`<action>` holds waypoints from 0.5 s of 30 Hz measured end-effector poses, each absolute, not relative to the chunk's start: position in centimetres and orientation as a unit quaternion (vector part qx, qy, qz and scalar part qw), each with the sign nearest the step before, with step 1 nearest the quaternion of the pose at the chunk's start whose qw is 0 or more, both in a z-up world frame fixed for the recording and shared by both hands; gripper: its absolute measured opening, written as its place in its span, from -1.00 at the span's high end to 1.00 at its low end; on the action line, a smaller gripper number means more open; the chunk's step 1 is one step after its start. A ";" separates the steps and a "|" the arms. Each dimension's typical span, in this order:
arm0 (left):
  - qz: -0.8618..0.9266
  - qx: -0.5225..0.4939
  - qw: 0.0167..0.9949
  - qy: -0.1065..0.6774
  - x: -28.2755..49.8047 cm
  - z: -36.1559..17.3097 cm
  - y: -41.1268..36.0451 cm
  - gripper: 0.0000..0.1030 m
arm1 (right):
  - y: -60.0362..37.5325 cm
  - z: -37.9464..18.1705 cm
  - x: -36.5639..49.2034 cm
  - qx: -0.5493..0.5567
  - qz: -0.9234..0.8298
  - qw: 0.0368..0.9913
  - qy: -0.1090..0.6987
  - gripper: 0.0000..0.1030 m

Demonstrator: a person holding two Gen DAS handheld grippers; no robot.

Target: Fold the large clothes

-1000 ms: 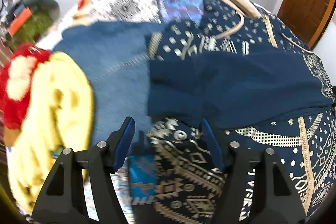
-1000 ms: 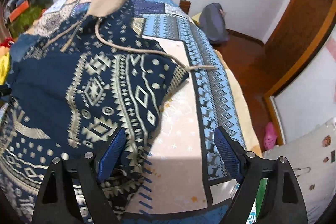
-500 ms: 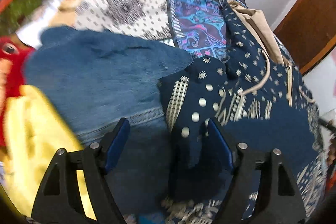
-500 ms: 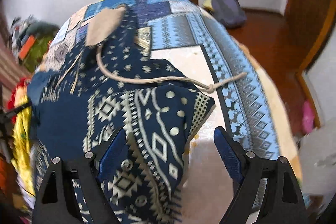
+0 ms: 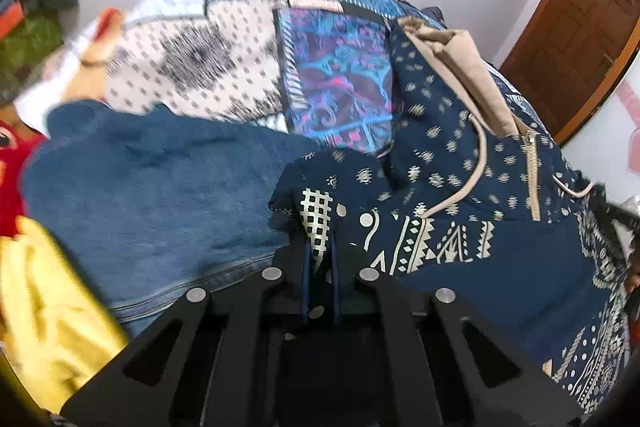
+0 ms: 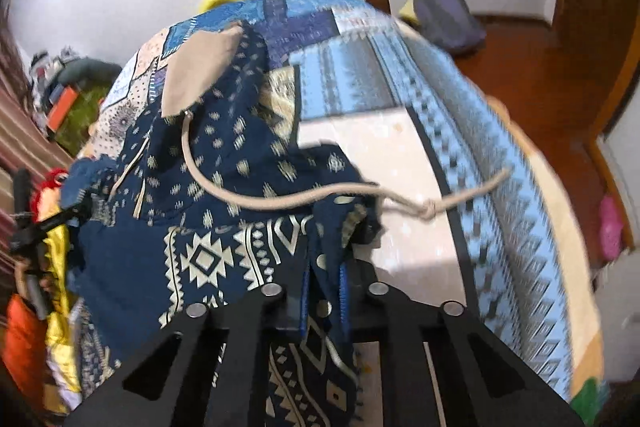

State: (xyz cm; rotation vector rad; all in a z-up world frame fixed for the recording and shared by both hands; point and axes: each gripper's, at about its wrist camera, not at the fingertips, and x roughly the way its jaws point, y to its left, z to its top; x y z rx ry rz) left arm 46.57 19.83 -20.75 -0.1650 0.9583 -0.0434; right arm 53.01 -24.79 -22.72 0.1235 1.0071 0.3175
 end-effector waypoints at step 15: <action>0.093 -0.073 0.892 0.436 45.0 -18.7 26.9 0.85 | -14.1 -17.2 59.8 -0.037 0.189 0.885 0.423 0.89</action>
